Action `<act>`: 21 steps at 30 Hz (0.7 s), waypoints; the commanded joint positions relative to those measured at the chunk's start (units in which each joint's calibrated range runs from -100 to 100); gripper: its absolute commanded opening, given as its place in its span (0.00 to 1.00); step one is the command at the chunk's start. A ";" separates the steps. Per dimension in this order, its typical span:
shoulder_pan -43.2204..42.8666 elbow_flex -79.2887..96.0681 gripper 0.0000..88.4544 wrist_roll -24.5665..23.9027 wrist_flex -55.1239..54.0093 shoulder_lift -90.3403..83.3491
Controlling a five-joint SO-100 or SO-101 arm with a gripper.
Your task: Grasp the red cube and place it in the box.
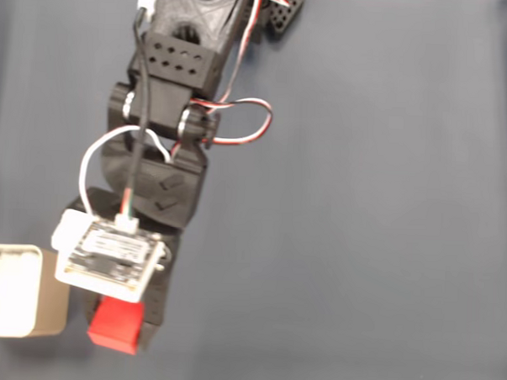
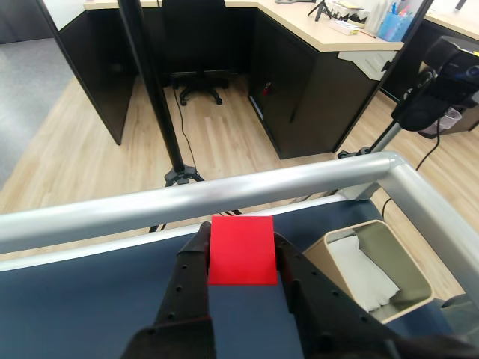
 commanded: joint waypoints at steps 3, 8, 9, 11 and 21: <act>2.71 -0.90 0.02 0.34 -1.03 -1.37; 4.42 -1.26 0.02 0.49 -1.69 -0.41; 4.77 -1.26 0.02 0.54 -1.77 -0.24; 5.41 -1.45 0.02 0.54 -2.01 0.19; 7.69 -3.18 0.02 0.29 -2.67 3.23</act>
